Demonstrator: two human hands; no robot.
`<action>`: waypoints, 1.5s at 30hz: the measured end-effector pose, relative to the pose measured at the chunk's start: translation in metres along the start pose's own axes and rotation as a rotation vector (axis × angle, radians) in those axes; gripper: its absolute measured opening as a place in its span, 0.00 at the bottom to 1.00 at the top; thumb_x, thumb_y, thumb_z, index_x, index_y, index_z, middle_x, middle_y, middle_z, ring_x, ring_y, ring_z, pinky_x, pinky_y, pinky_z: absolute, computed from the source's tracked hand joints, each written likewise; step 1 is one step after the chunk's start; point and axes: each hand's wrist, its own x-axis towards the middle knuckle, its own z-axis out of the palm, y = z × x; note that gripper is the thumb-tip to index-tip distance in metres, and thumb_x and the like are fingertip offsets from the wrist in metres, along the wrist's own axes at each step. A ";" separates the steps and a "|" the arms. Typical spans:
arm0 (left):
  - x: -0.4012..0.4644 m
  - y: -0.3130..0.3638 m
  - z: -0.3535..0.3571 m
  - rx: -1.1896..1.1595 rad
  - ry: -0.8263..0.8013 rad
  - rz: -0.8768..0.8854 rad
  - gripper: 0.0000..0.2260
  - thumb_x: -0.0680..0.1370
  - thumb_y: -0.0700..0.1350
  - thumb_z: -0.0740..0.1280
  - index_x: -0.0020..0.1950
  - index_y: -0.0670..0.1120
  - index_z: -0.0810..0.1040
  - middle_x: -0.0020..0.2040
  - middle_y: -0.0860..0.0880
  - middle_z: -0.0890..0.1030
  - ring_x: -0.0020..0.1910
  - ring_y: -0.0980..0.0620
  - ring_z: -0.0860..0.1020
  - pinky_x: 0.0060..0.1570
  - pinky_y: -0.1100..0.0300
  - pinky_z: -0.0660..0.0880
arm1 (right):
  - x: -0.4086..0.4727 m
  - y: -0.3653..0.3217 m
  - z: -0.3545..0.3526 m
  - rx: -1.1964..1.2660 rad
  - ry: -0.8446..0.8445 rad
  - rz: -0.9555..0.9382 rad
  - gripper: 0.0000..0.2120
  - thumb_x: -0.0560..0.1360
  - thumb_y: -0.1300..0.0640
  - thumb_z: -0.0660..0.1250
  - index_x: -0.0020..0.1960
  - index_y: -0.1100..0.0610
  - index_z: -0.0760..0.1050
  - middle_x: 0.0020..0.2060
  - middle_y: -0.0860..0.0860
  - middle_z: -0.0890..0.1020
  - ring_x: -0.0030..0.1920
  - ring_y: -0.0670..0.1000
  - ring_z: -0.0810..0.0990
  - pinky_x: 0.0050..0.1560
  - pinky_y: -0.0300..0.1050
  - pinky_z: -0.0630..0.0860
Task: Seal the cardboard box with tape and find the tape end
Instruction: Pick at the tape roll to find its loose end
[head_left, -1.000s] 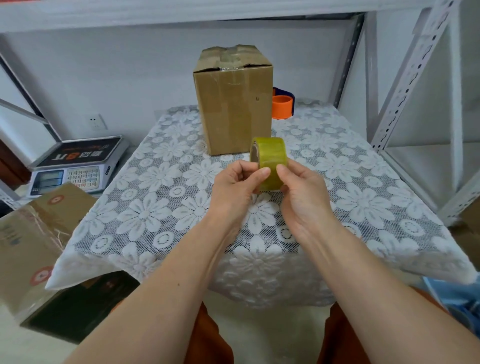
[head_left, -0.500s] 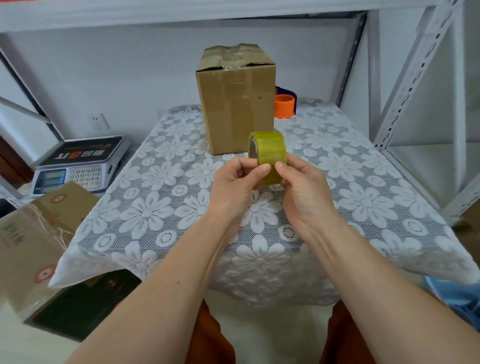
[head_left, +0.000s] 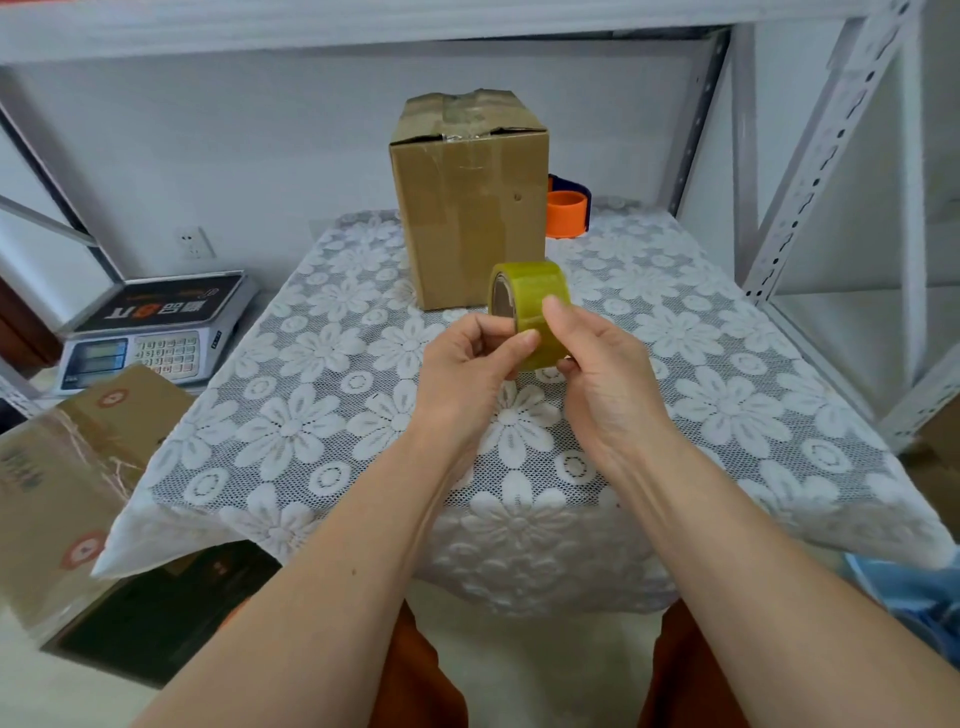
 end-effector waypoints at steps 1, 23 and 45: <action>-0.001 0.000 0.001 0.014 -0.011 0.003 0.05 0.72 0.34 0.72 0.41 0.43 0.78 0.34 0.52 0.80 0.31 0.63 0.76 0.36 0.71 0.74 | 0.000 0.000 0.000 -0.013 0.030 0.005 0.06 0.74 0.56 0.68 0.45 0.57 0.82 0.40 0.50 0.84 0.37 0.39 0.80 0.34 0.27 0.72; -0.001 -0.002 0.000 0.165 0.001 0.035 0.07 0.68 0.36 0.75 0.41 0.45 0.81 0.43 0.42 0.85 0.46 0.45 0.84 0.50 0.56 0.80 | 0.010 0.010 -0.005 -0.144 0.037 0.018 0.03 0.72 0.61 0.70 0.45 0.56 0.82 0.39 0.49 0.84 0.39 0.40 0.81 0.39 0.30 0.72; 0.001 0.001 -0.003 0.074 0.003 0.017 0.07 0.69 0.33 0.74 0.42 0.42 0.80 0.38 0.48 0.84 0.37 0.55 0.82 0.41 0.64 0.79 | 0.006 0.002 -0.006 -0.177 -0.041 -0.024 0.07 0.74 0.62 0.67 0.48 0.56 0.82 0.43 0.49 0.85 0.40 0.38 0.81 0.40 0.28 0.74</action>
